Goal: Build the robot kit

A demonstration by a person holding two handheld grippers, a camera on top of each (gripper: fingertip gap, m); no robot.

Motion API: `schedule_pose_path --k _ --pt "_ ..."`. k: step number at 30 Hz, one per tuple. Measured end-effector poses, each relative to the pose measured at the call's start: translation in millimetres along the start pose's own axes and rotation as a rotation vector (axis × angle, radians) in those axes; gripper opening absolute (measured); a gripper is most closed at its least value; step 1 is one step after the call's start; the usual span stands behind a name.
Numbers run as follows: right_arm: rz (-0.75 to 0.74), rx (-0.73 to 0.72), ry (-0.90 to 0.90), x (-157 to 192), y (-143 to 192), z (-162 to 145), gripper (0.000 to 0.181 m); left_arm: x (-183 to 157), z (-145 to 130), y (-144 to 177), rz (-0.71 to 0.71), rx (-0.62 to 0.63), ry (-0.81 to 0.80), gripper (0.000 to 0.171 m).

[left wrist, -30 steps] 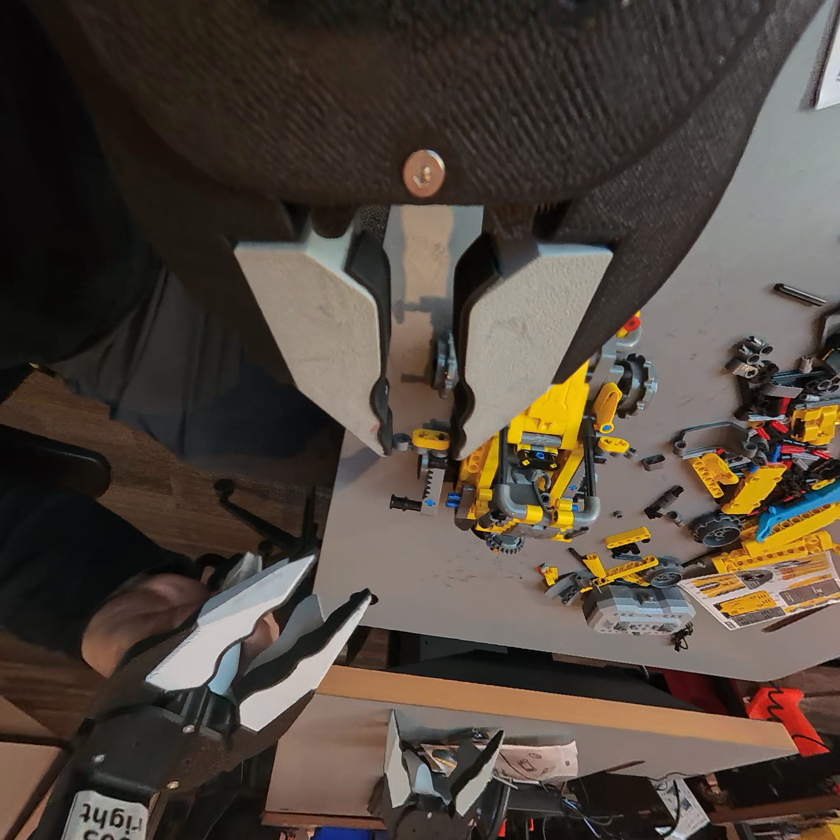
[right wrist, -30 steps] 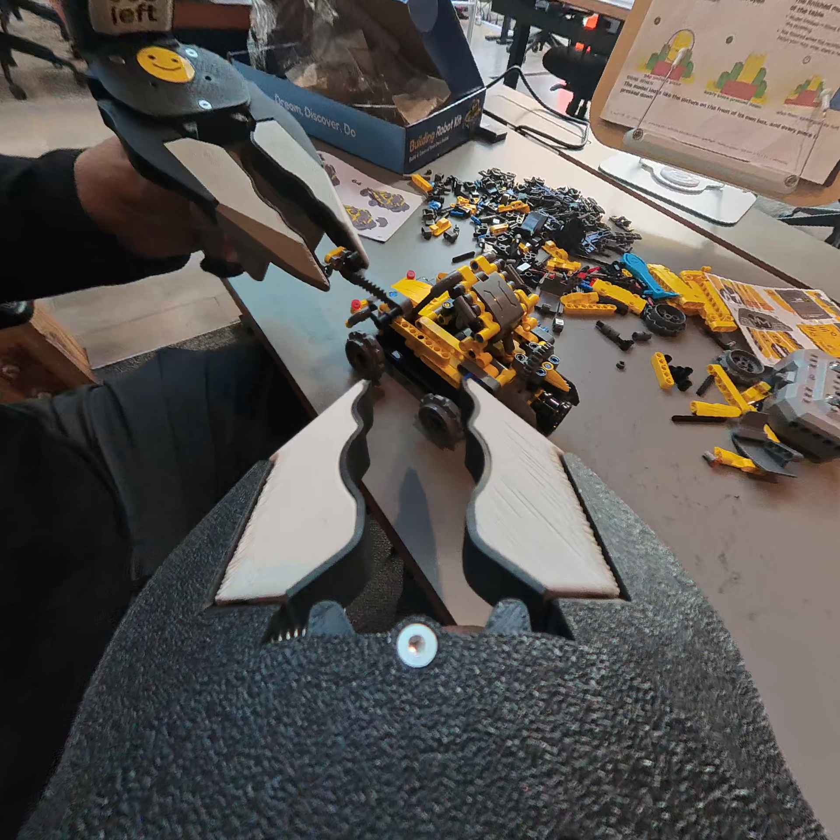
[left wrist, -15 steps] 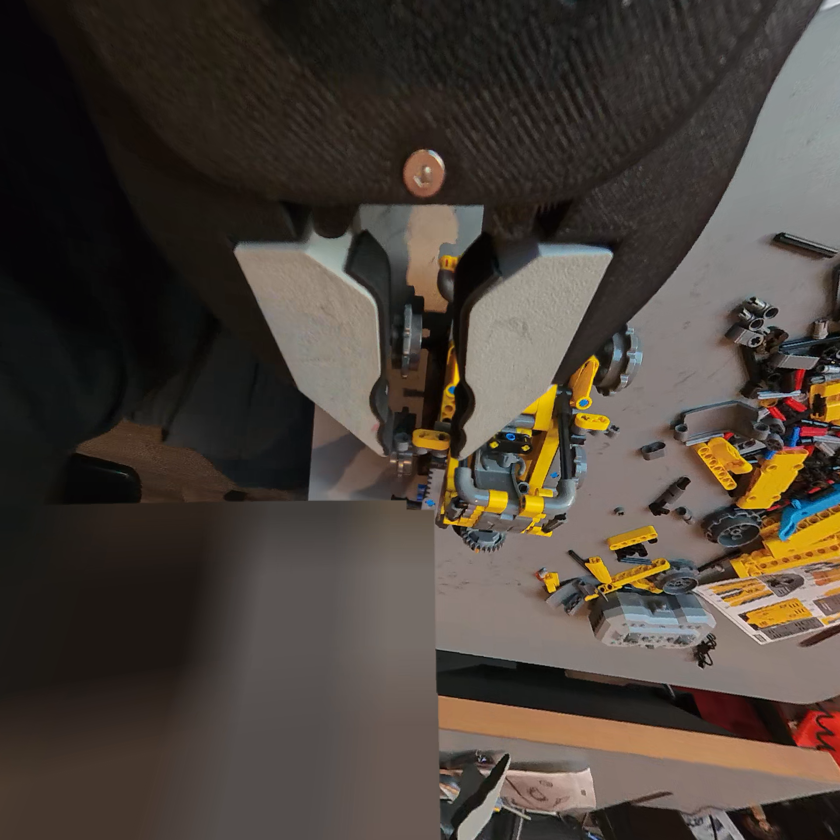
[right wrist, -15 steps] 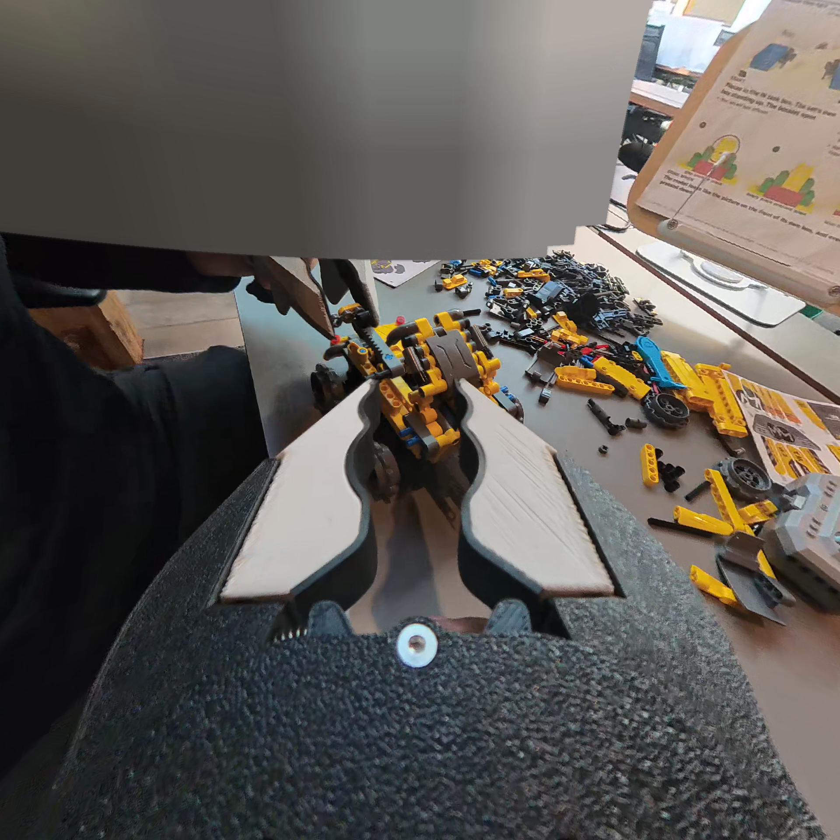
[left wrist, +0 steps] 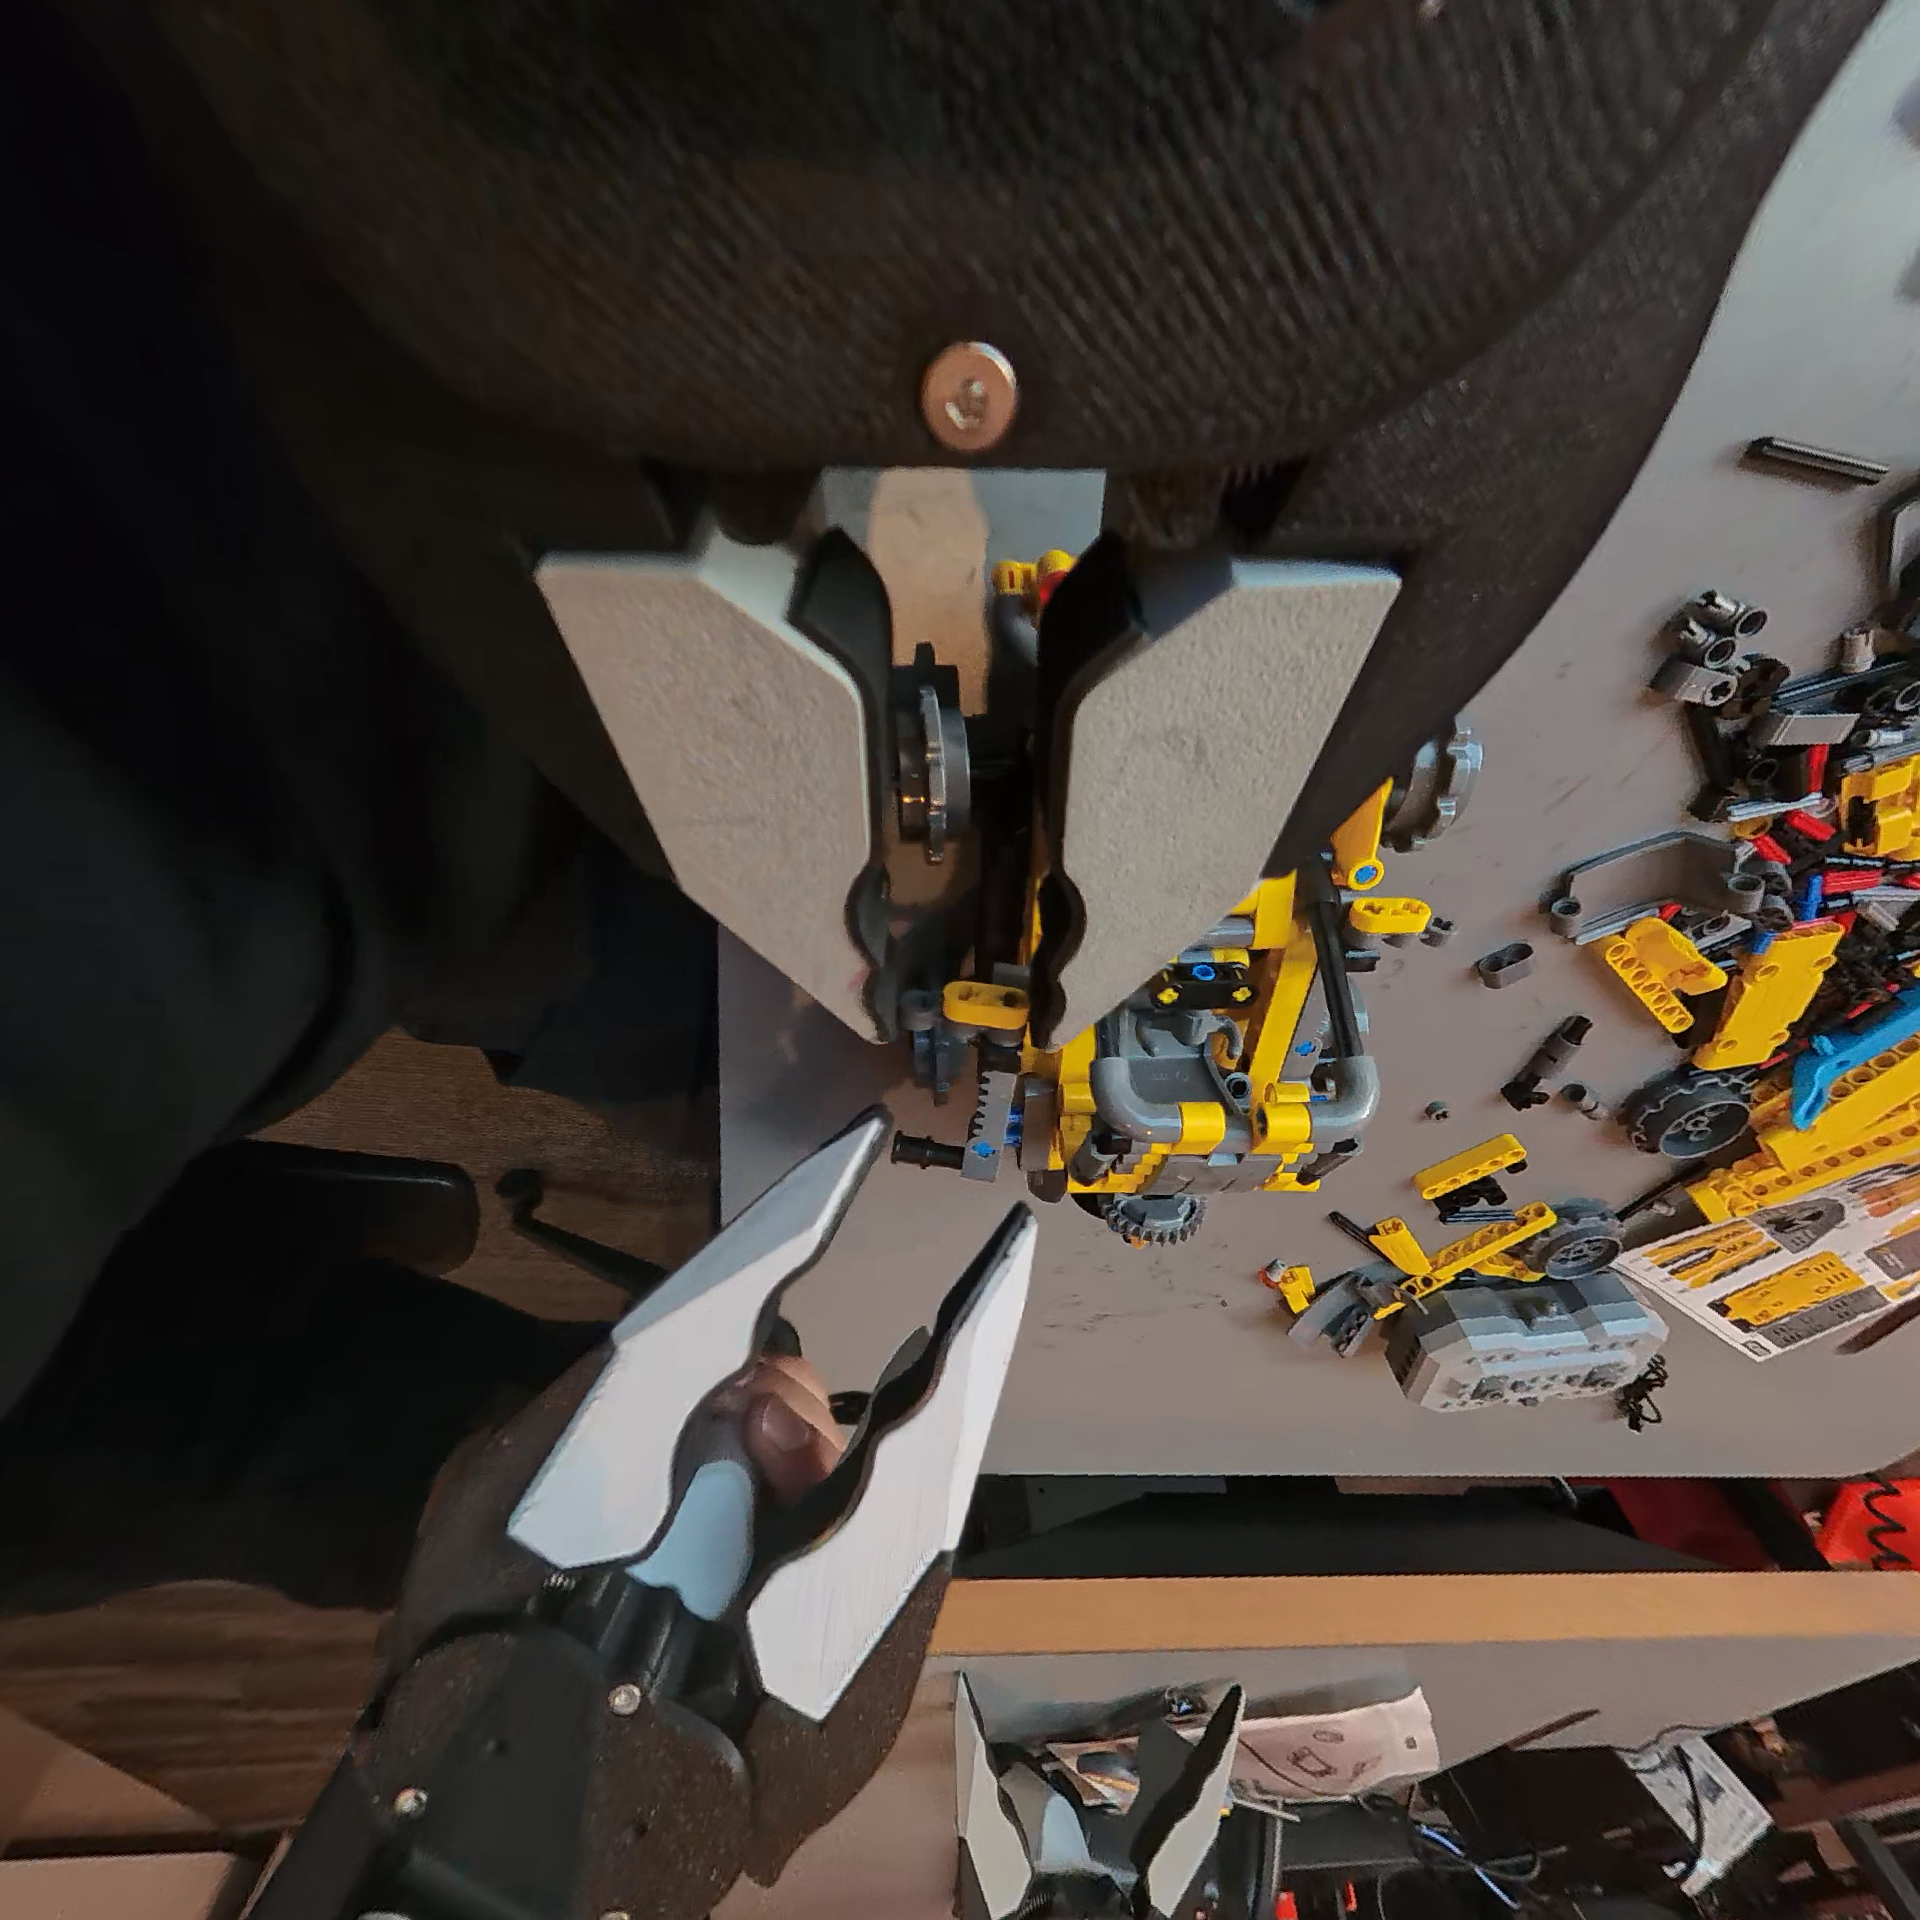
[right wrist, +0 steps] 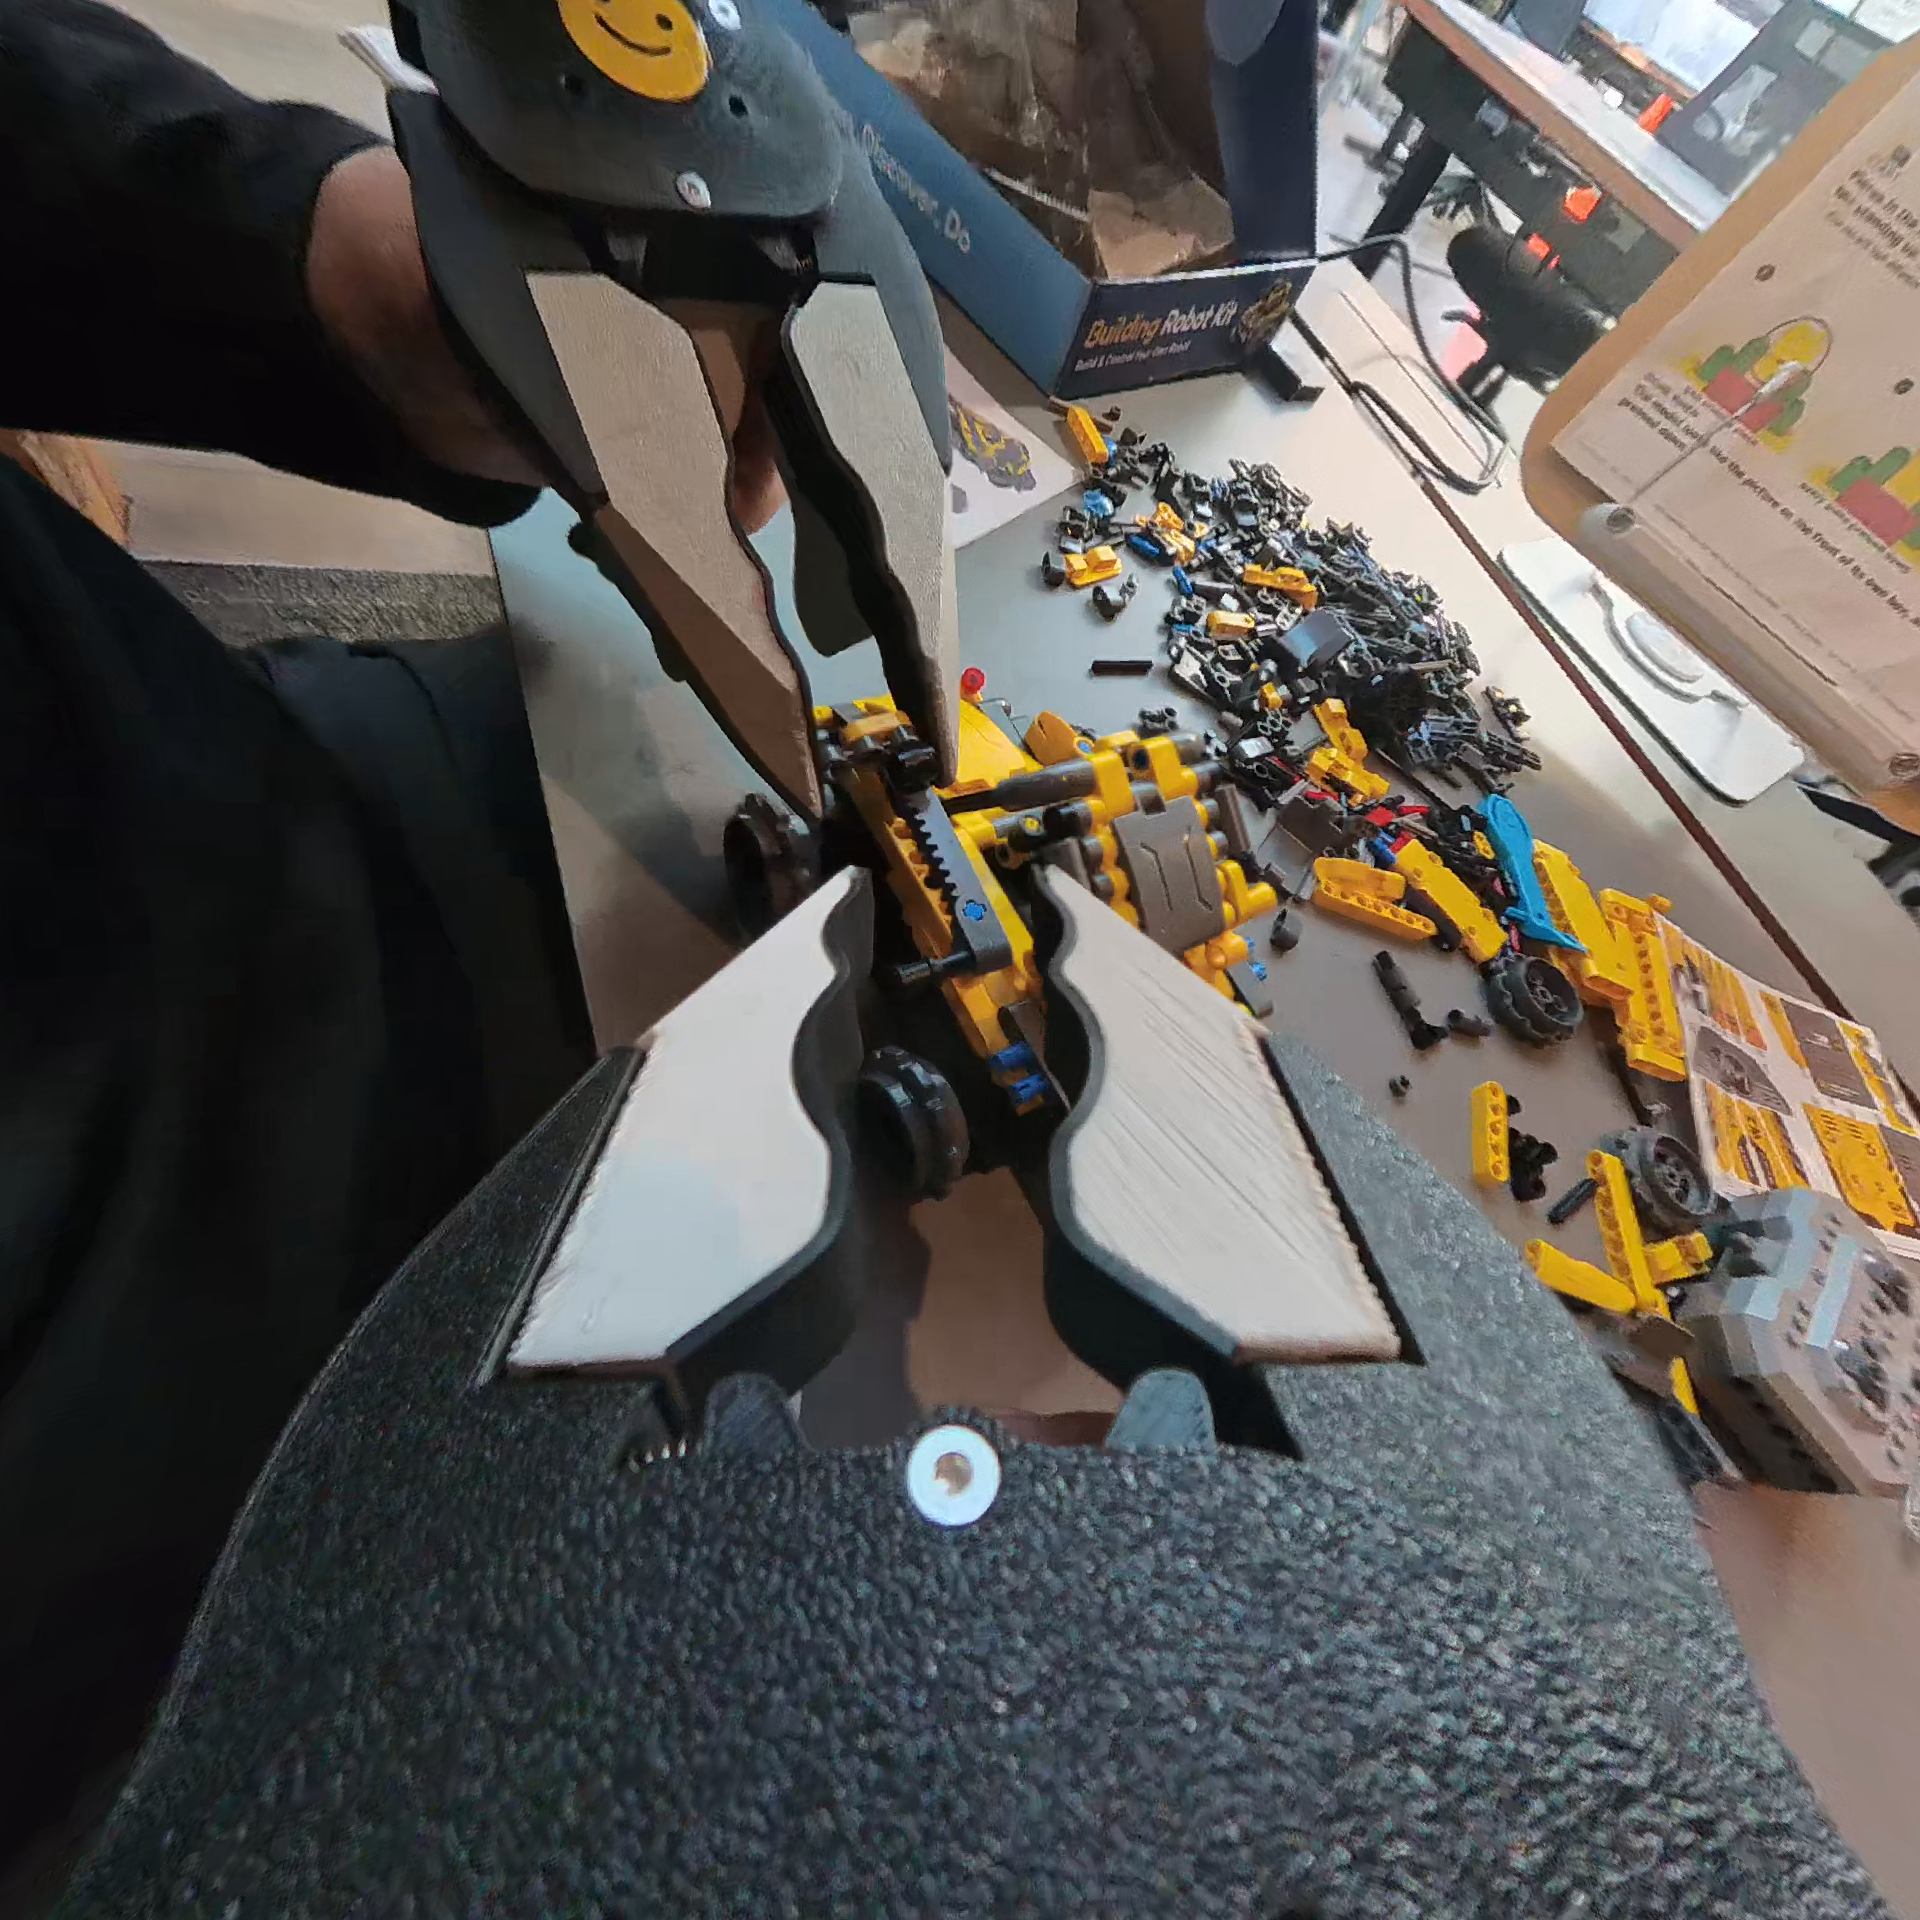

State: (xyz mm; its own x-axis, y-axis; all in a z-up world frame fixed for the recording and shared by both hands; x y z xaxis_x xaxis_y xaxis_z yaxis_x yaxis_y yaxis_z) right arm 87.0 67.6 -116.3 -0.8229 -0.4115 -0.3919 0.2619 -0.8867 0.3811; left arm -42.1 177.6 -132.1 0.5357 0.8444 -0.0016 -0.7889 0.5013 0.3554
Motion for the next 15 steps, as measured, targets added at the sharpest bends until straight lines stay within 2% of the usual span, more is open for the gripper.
schedule_pose_path --k 9,15 --pt "-0.078 0.044 0.057 11.1 -6.8 2.3 0.027 -2.6 -2.4 5.4 0.052 0.016 -0.016 0.023" --pt "-0.208 0.098 0.19 19.1 -8.7 7.4 0.024 -0.5 4.1 5.7 0.097 -0.003 0.116 0.023"
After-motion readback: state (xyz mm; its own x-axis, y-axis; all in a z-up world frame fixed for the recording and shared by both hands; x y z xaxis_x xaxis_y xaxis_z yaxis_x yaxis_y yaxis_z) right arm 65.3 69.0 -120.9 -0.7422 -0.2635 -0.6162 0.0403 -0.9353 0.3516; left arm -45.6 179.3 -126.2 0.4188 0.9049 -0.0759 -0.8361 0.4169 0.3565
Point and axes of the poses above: each gripper's, where its closed fingertips meet, y back along the fingers, z out of its top, x = y × z across the jaws, the point moved 9 cm from there along y, back along the fingers, and after that the axes turned 9 degrees about -z, right-handed, at the moved point
